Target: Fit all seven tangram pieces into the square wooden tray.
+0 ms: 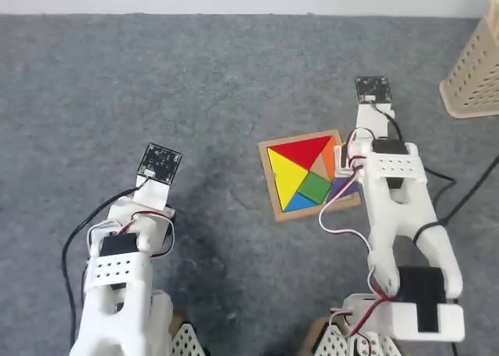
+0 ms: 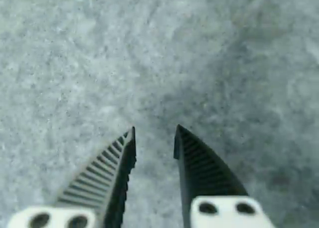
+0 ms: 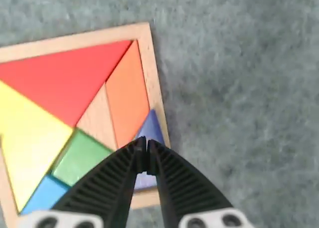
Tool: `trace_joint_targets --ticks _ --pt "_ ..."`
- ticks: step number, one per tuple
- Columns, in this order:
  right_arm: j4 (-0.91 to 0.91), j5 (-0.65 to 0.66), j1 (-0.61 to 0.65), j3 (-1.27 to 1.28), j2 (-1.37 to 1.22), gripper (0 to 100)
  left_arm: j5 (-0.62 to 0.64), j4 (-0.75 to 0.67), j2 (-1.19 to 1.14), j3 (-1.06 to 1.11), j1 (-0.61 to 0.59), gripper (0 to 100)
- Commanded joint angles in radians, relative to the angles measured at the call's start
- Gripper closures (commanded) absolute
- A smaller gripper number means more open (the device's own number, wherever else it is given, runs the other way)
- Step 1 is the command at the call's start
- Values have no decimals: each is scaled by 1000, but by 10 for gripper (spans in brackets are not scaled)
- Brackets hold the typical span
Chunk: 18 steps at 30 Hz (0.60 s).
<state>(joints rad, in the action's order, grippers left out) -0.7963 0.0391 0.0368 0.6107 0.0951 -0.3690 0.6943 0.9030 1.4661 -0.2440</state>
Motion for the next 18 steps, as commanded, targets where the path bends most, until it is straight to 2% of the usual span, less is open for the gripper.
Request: trace_joint_targets --ticks 1,9,18 --pt "94 -11 -18 9 -21 991 8 -18 20 -2 5 877" --pt "108 -11 -13 17 -105 991 8 -18 20 -2 5 877" --pt "2 -11 -10 17 -104 991 8 -18 20 -2 5 877"
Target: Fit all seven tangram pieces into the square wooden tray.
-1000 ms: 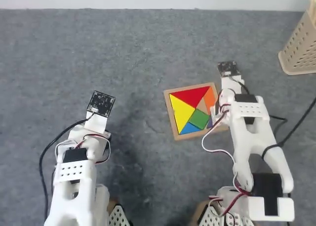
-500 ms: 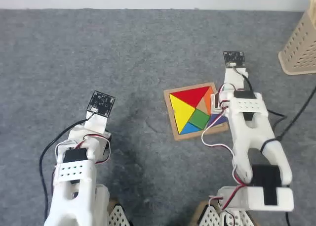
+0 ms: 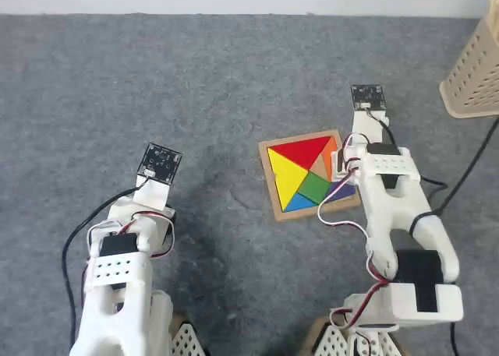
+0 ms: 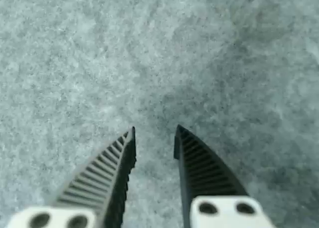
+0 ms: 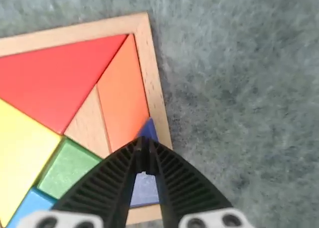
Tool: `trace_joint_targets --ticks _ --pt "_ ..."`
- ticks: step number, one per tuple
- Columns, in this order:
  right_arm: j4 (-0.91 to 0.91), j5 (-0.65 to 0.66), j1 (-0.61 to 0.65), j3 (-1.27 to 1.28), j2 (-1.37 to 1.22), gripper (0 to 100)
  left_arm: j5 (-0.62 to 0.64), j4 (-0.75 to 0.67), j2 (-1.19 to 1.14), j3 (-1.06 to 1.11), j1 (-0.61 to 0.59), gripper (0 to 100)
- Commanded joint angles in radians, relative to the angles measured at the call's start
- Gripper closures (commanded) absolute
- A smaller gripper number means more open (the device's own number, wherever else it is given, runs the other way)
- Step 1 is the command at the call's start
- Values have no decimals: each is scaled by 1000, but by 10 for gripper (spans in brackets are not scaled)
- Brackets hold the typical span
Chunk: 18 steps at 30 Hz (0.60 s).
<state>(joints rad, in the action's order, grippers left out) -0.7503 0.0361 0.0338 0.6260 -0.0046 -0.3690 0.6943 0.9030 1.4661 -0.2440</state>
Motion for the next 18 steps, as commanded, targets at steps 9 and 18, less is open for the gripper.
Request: trace_joint_targets --ticks 9,18 --pt "-82 -11 4 -15 8 991 8 -18 20 -2 5 877" --pt "31 -14 -50 -123 131 990 8 -18 20 -2 5 877"
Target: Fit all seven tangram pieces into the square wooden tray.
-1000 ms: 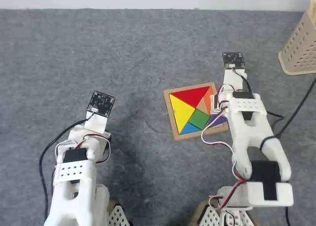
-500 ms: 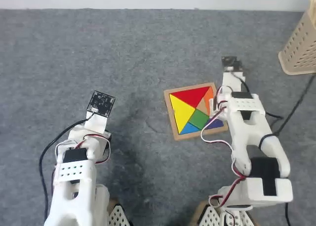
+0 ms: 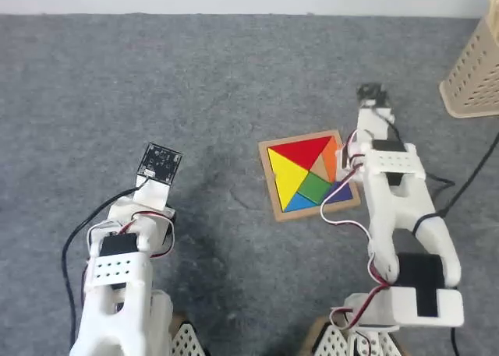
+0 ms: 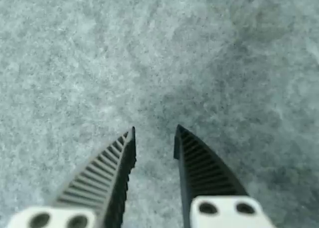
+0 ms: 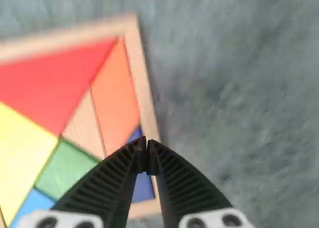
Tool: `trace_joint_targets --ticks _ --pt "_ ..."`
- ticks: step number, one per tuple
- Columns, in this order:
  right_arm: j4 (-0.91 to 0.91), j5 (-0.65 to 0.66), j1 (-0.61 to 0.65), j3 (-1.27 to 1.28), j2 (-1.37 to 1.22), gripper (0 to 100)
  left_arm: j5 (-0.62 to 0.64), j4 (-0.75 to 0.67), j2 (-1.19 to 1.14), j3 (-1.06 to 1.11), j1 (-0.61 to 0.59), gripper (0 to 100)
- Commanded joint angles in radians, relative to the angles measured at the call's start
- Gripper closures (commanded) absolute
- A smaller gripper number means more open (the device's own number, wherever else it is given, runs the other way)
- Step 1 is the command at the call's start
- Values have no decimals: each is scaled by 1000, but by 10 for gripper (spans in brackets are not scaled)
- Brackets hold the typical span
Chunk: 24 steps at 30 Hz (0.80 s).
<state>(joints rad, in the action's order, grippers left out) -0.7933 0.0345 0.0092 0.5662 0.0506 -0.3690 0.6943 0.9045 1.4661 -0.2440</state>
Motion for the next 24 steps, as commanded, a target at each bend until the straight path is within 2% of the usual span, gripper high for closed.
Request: trace_joint_targets --ticks 1,7,13,17,24 --pt "107 -12 -30 -57 74 991 8 -18 18 -2 5 877" --pt "320 -8 -64 51 -39 991 8 -18 18 -2 5 877" --pt "344 -6 -59 72 -147 991 8 -18 18 -2 5 877" --pt "257 -6 -54 60 -140 991 8 -18 17 -2 5 877" --pt "51 -14 73 57 -71 991 8 -18 23 7 5 877"
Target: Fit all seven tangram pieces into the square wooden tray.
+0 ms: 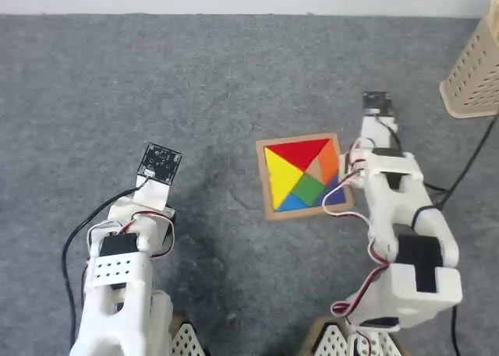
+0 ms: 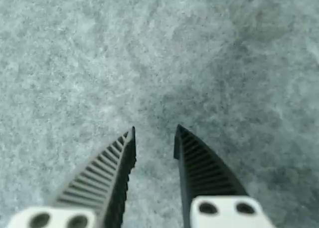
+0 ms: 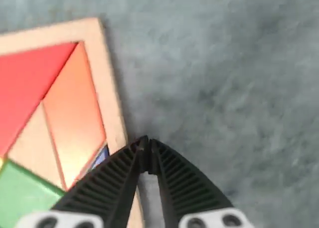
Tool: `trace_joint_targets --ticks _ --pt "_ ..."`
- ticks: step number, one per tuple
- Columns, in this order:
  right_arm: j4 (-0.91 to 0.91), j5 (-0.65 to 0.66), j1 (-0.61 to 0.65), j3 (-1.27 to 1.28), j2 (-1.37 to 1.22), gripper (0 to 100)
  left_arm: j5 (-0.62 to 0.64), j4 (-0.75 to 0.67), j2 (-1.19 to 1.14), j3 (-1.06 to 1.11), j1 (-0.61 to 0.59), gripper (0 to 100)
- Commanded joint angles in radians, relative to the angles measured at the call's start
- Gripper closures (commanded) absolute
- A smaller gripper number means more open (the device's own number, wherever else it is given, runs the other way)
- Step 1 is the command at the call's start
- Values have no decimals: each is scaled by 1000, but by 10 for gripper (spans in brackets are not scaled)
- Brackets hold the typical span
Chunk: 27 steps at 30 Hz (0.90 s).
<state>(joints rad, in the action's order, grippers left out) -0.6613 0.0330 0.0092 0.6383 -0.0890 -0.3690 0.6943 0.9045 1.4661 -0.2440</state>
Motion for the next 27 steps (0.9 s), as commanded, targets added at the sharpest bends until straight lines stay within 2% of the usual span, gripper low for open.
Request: trace_joint_targets --ticks 1,8,14,27 --pt "-91 -12 90 -15 73 991 8 -18 23 8 5 877" --pt "-122 -23 94 15 157 991 8 -18 23 12 5 877" --pt "-114 -158 65 153 398 991 8 -18 23 13 5 878" --pt "-113 -155 68 493 908 989 14 -18 25 -21 -3 877"
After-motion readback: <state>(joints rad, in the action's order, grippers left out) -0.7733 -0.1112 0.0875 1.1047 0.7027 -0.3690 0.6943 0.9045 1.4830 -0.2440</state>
